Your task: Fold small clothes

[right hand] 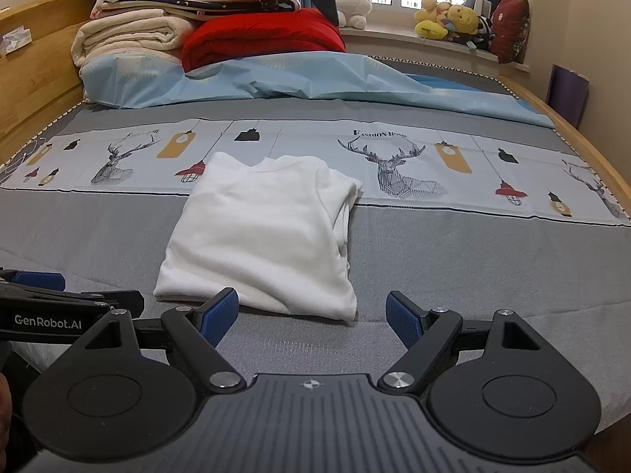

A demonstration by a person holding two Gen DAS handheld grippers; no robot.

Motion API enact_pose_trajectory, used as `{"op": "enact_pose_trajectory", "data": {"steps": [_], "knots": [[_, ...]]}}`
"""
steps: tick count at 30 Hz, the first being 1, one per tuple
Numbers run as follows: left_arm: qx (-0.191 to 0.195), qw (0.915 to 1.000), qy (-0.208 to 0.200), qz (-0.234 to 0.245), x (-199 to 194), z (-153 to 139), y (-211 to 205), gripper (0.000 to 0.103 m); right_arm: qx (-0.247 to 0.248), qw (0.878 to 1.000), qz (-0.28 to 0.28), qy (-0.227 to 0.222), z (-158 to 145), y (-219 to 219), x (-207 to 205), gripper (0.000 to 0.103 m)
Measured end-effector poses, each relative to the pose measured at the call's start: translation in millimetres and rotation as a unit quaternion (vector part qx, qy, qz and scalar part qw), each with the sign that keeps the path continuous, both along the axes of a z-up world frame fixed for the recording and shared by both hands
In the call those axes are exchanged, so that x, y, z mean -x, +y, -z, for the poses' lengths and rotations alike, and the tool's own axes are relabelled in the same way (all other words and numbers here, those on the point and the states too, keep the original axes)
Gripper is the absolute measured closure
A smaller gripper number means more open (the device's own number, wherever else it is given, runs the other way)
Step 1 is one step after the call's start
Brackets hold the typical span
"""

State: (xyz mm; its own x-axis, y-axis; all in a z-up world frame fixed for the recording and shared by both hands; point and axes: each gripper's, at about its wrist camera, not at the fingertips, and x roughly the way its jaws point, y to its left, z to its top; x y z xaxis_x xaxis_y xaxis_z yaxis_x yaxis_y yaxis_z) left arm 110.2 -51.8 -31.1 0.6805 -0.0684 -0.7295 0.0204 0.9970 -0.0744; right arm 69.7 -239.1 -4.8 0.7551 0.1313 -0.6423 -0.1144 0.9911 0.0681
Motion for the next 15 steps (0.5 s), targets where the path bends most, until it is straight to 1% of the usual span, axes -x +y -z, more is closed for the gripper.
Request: {"op": "enact_pose_trajectory", "data": {"steps": [15], "knots": [[0.0,1.0,0.0,0.0,0.1,0.1,-0.5,0.001,0.001,1.0,-0.002,0.005,2.7,1.8,-0.2,0.02]]}}
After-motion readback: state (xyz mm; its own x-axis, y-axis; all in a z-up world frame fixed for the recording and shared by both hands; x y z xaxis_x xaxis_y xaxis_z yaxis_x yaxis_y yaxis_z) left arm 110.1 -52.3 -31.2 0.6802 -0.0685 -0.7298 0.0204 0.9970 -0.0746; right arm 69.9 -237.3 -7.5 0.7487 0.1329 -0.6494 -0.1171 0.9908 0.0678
